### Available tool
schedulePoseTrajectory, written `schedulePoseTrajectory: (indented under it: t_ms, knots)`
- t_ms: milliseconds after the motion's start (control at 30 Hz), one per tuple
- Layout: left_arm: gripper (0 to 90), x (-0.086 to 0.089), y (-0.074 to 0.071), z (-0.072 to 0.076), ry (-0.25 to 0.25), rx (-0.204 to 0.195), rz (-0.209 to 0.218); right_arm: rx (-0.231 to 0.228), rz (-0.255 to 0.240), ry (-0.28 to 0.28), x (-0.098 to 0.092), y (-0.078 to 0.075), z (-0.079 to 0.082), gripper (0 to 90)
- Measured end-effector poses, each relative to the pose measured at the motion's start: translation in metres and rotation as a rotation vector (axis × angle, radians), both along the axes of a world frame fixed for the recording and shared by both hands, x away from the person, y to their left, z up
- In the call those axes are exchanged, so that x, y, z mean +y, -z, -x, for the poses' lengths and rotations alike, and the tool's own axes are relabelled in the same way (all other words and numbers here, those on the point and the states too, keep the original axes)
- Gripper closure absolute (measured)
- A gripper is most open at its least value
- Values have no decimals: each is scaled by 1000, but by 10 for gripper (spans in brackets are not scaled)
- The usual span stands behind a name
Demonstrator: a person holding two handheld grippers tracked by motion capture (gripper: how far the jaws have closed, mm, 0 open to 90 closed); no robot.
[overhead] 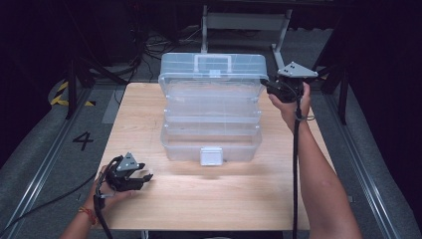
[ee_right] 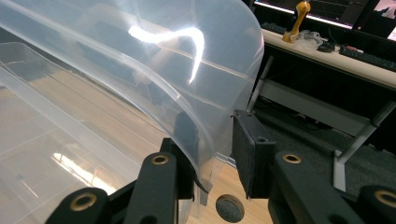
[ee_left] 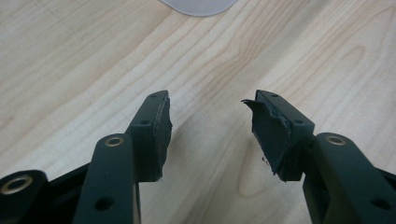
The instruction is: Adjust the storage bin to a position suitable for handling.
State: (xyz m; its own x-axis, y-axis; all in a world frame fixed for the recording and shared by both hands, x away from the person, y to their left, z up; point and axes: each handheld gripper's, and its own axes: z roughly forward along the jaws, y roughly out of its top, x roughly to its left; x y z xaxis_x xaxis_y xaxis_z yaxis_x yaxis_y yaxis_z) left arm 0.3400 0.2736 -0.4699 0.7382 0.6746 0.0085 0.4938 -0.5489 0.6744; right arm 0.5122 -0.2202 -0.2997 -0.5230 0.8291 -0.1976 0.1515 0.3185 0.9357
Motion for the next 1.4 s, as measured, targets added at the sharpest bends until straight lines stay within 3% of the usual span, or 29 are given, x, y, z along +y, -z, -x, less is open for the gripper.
schedulePoseTrajectory:
  t_ms: [233, 400, 500, 767, 1400]
  knots:
    - [445, 6, 6, 5, -12, 16, 27, 7, -1, 5, 1, -3, -5, 715]
    - [431, 8, 8, 4, -7, -2, 30, 15, -11, 5, 1, -3, -8, 717]
    - [398, 9, 10, 4, -6, -16, 47, 10, -10, 2, 0, -3, -10, 719]
    - [282, 8, 11, 1, -40, -11, 34, 20, -36, -10, -3, -2, -13, 739]
    - [275, 8, 11, 2, -42, -5, 35, 45, -52, -11, -3, -7, -29, 754]
